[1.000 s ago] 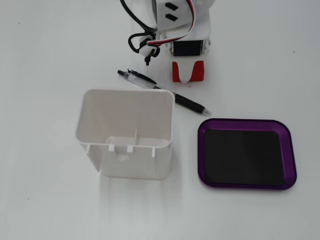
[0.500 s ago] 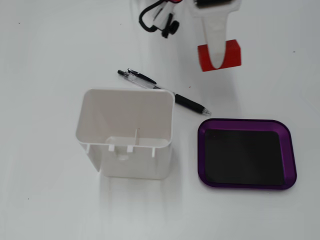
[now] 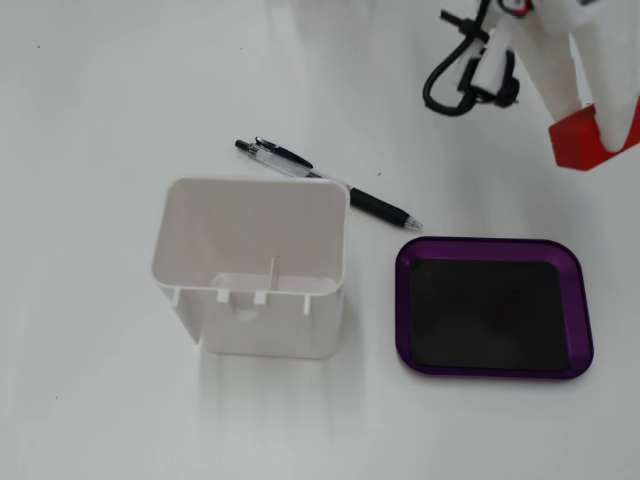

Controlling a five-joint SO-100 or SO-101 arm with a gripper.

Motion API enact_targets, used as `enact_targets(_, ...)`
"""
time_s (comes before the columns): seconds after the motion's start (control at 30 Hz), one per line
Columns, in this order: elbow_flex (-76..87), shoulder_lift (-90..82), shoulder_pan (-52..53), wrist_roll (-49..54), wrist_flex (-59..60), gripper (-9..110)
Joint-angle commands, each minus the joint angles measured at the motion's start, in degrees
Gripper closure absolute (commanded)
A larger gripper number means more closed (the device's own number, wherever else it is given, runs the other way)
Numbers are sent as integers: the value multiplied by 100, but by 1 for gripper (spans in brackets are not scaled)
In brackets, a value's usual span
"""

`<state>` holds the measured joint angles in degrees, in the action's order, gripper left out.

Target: Pick up the cube and place it in the box.

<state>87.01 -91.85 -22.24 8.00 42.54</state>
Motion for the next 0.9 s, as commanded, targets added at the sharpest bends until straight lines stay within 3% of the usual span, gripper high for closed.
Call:
enact_targets(0.0,-510,387,9,18,-158,102)
enact_targets(0.3,-1635,1354,18,-26,-149,102)
enact_targets(0.87,-1714,2118,571,26,-229,102)
